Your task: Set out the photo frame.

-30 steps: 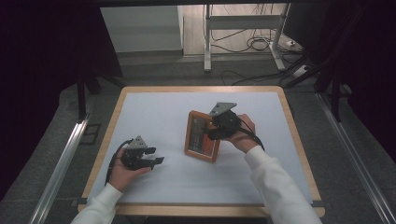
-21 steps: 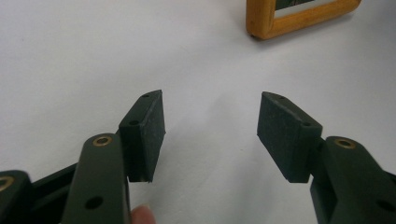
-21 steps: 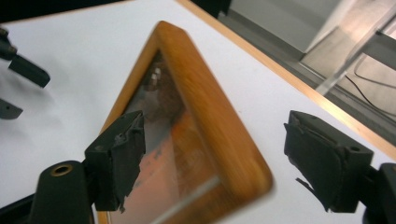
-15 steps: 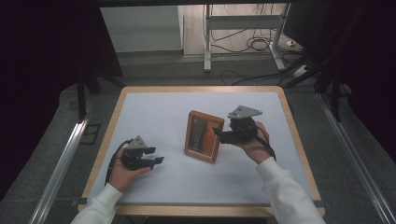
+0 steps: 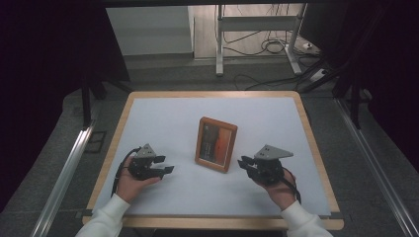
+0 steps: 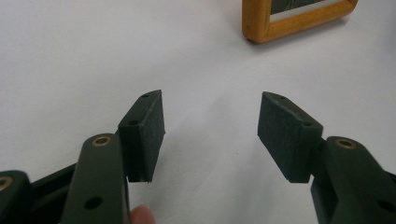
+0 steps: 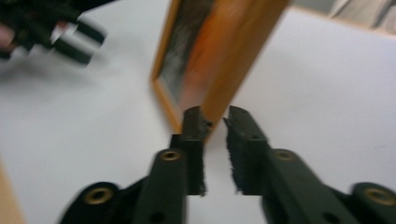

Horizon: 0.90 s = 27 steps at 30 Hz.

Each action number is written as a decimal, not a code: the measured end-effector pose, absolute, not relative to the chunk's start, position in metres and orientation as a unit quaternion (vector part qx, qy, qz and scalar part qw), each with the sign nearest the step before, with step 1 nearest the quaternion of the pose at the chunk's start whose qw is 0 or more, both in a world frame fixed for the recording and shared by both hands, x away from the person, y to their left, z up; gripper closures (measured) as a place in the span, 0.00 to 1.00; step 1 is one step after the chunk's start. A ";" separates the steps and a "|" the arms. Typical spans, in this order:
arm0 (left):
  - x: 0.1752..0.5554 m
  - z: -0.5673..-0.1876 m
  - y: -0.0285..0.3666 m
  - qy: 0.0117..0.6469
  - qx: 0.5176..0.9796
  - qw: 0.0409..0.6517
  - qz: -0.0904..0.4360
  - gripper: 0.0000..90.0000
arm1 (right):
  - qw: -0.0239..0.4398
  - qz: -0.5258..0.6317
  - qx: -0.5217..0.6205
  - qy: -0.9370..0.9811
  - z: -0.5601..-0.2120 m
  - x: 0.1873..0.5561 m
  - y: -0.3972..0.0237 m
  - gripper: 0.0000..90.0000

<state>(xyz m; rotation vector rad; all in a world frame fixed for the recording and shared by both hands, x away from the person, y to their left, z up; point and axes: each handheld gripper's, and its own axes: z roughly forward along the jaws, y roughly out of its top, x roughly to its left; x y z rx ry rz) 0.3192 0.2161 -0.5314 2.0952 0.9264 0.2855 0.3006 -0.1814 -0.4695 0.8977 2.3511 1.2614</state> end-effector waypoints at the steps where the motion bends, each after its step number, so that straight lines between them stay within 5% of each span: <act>1: 0.319 -0.531 0.216 0.367 0.830 0.405 0.112 0.44 | 0.150 0.430 0.298 0.839 -0.480 0.297 -0.173 0.97; 12: 0.317 -0.532 0.215 0.365 0.829 0.408 0.113 0.40 | 0.129 0.382 0.252 0.880 -0.514 0.308 -0.128 0.99; 27: 0.319 -0.534 0.216 0.365 0.831 0.403 0.113 0.40 | 0.130 0.368 0.267 0.881 -0.527 0.327 -0.128 1.00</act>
